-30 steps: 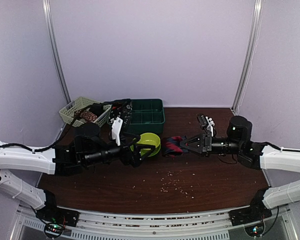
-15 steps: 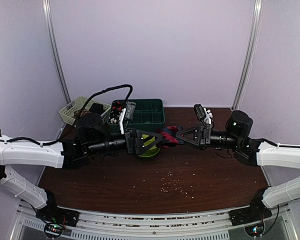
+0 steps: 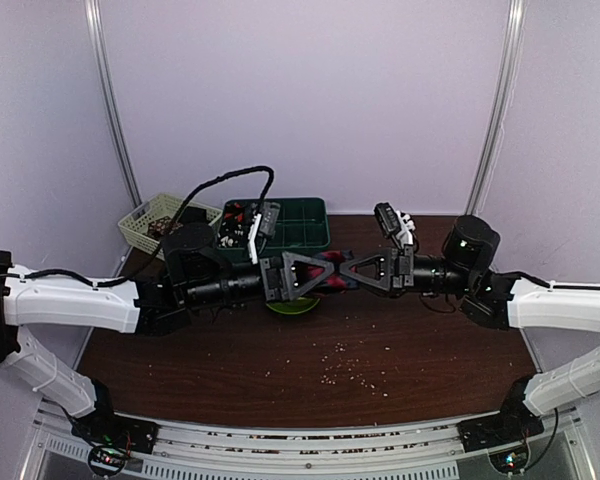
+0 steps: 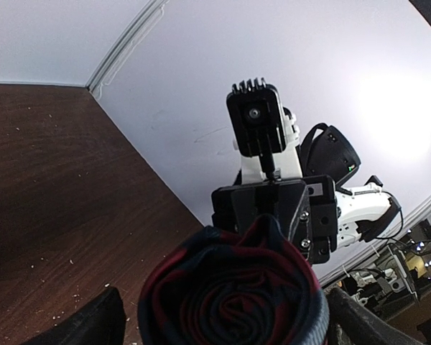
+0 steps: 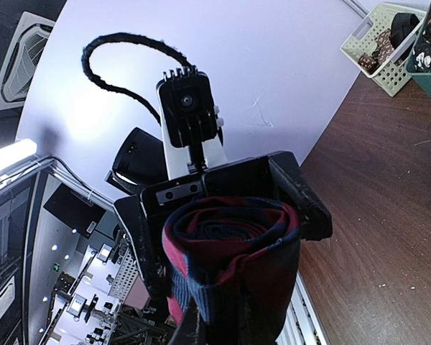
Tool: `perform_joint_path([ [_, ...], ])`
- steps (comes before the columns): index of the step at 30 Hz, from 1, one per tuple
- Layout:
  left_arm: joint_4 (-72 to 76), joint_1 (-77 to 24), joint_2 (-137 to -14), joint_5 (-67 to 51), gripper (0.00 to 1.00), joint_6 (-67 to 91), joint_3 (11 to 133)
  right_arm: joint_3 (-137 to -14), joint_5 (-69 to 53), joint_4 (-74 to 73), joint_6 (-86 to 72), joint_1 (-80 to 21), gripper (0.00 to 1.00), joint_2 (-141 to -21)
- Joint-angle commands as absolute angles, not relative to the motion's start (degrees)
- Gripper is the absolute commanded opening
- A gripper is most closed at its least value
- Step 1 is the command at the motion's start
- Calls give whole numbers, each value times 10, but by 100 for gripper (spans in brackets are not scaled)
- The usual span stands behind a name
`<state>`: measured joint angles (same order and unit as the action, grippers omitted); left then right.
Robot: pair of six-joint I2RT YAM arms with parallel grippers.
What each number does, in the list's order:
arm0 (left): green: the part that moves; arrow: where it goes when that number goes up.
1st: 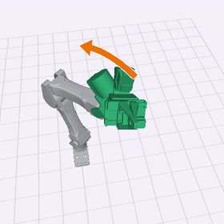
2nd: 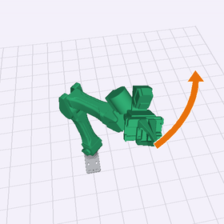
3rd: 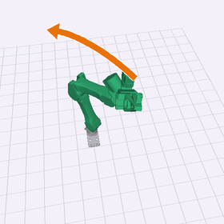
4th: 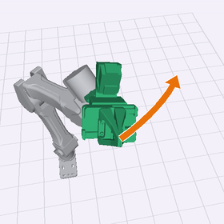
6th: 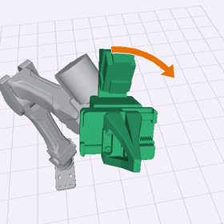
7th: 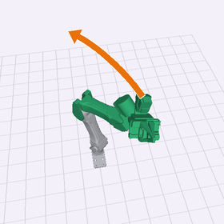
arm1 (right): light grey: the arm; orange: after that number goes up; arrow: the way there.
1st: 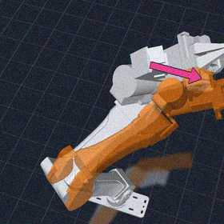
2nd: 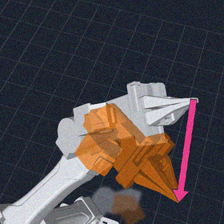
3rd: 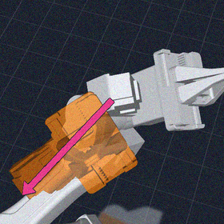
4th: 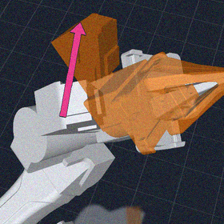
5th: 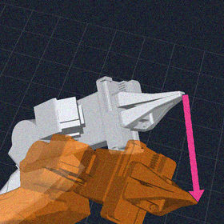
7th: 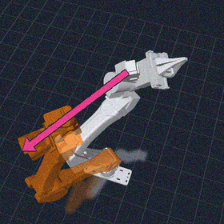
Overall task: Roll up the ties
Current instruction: Pass from the right arm to the left
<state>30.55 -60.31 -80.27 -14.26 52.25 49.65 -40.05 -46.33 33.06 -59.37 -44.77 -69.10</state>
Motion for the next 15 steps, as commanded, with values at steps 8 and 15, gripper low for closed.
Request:
perform_joint_path([
  [8,403,-600,-831,-171,84,556,508,-443,-457,331,-569,-464,0,-703],
  [15,429,-600,-831,-175,58,558,504,-443,-456,331,-570,-465,0,-708],
])
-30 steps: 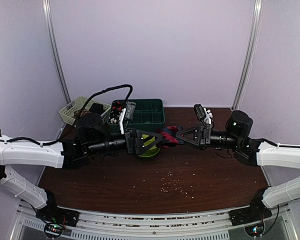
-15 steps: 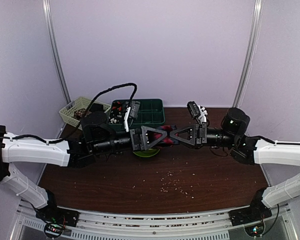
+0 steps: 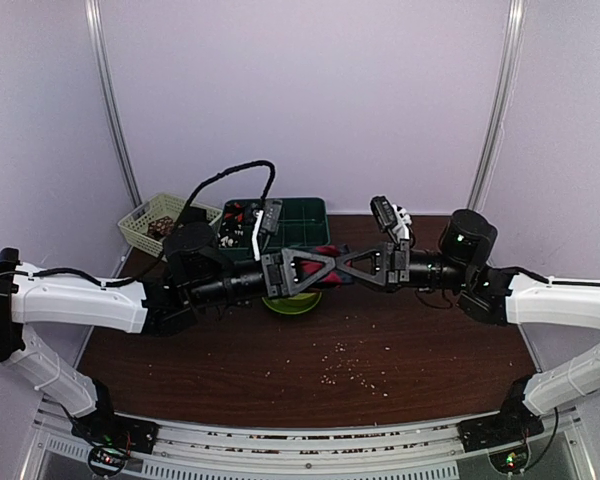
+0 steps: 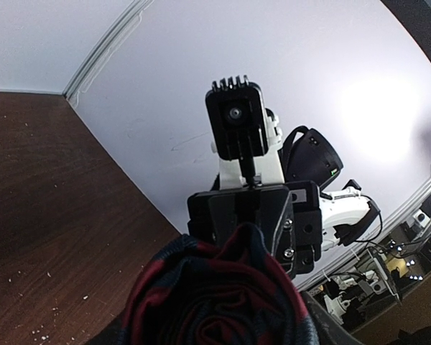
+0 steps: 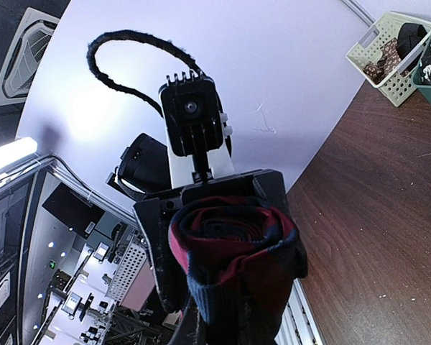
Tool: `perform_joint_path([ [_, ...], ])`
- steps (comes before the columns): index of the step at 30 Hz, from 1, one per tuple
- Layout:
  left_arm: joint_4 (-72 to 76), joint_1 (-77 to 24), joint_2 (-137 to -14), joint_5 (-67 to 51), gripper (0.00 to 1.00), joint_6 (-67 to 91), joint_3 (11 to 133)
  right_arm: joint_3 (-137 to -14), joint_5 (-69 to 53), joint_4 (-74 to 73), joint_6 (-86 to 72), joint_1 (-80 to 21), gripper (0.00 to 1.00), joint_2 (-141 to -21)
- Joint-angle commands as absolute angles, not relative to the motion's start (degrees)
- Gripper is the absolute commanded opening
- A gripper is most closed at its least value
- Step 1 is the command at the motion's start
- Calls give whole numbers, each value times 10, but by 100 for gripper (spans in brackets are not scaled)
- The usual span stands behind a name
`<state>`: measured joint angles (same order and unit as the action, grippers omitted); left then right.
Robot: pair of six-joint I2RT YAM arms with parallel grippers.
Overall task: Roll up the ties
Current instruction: Pass from the right arm to the left, then place the tie in the storage box.
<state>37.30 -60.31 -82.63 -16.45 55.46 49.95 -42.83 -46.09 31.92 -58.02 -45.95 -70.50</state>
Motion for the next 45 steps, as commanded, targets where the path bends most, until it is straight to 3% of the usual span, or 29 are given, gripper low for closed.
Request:
perform_joint_path([
  [1,432,-600,-833,-177,53,558,504,-444,-455,331,-569,-465,0,-708],
  [8,440,-600,-828,-173,17,552,496,-443,-453,321,-563,-465,0,-706],
  [14,409,-600,-815,-159,1,516,494,-442,-452,308,-555,-465,3,-706],
  [17,385,-600,-806,-151,0,493,496,-442,-448,298,-550,-464,15,-704],
  [23,304,-590,-774,-130,0,440,501,-437,-435,260,-529,-451,52,-684],
  [29,144,-548,-742,-142,0,339,537,-423,-407,161,-470,-406,99,-640],
  [35,-124,-497,-779,-147,0,149,661,-422,-387,42,-394,-371,100,-607],
  [40,-376,-444,-869,-54,0,-70,846,-408,-383,25,-377,-358,100,-589],
  [45,-479,-399,-953,13,0,-217,974,-389,-395,58,-398,-350,100,-595],
])
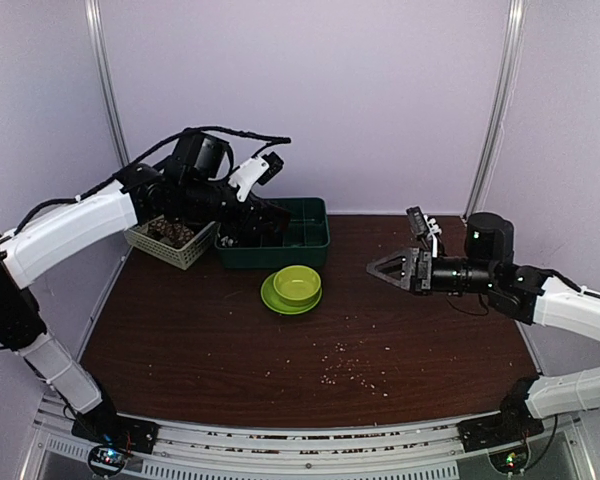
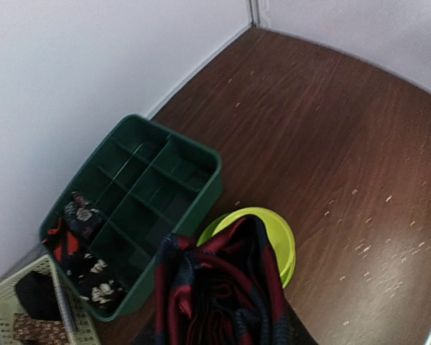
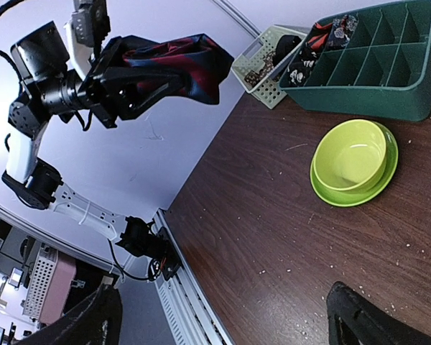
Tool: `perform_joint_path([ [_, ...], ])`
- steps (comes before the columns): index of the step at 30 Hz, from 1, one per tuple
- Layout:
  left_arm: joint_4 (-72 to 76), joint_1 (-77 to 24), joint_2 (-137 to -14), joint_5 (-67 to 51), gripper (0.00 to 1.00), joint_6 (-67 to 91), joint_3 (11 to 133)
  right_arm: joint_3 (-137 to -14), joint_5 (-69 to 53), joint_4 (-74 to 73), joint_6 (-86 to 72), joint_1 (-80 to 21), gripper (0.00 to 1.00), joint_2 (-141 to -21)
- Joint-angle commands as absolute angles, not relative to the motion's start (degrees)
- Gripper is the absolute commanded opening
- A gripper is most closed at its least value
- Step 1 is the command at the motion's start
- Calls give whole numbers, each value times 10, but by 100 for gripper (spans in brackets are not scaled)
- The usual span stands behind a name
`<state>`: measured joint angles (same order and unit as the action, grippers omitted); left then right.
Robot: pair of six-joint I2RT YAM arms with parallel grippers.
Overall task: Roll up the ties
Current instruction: Place the tie in the storage box.
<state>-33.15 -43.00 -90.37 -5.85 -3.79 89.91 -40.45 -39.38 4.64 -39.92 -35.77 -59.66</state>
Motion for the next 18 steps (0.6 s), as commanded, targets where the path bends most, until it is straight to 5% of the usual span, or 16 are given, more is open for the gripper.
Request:
perform_joint_path([
  [1,-491,-392,-969,17,0,-246,993,-387,-399,64,-402,-349,100,-598],
  [18,-550,-307,-1211,98,0,-582,1243,-339,-436,171,-475,-340,99,-616],
])
